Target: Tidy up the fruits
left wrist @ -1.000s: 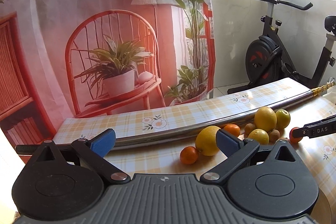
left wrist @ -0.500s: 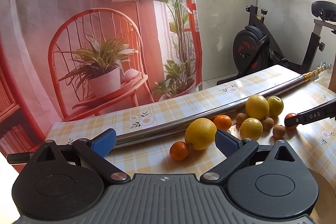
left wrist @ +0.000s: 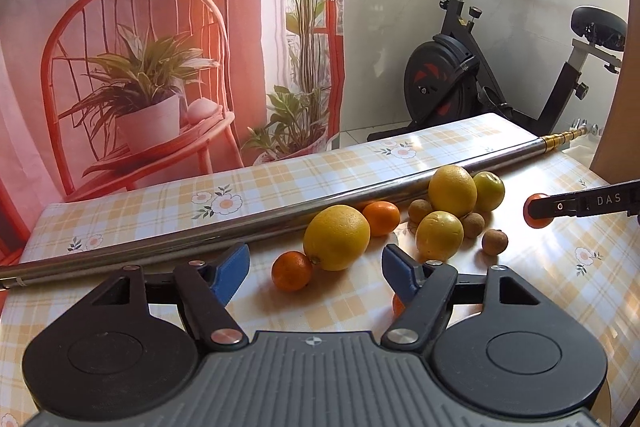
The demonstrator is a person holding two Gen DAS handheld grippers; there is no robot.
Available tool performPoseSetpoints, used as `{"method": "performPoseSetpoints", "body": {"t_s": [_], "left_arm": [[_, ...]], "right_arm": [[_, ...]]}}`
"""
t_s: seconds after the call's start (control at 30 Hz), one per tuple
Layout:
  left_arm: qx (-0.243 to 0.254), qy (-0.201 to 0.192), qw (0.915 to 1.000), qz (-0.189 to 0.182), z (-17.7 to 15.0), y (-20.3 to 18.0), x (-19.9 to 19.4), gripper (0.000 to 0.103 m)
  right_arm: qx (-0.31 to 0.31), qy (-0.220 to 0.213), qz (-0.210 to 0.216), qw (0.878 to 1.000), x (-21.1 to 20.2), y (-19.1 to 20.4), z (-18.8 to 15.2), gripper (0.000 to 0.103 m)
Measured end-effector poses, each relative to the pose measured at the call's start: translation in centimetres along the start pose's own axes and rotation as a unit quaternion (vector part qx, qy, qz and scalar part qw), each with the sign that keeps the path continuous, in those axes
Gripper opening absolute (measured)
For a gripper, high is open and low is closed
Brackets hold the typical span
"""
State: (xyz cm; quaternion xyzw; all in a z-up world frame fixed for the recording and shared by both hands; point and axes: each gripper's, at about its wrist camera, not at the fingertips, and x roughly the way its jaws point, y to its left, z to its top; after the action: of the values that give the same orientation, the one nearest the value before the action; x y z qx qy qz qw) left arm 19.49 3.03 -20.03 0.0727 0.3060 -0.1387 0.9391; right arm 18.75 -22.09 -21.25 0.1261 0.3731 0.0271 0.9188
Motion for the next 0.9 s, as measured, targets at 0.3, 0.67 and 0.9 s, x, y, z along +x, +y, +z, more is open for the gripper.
{"method": "performPoseSetpoints", "body": {"t_s": [0.3,0.67,0.9], "left_arm": [[-0.008,0.022,0.9996,-0.018,0.0,1.1,2.1,0.063],[-0.011,0.030,0.9984,-0.046,1.7,0.3,4.5,0.064],[0.004,0.035,0.9981,-0.052,2.7,0.0,6.9,0.064]], "right_arm": [[-0.003,-0.009,0.005,1.000,-1.0,0.8,0.2,0.036],[-0.004,-0.007,-0.003,1.000,-1.0,0.7,0.0,0.036],[0.002,-0.004,-0.004,1.000,-0.9,0.5,-0.1,0.036]]}}
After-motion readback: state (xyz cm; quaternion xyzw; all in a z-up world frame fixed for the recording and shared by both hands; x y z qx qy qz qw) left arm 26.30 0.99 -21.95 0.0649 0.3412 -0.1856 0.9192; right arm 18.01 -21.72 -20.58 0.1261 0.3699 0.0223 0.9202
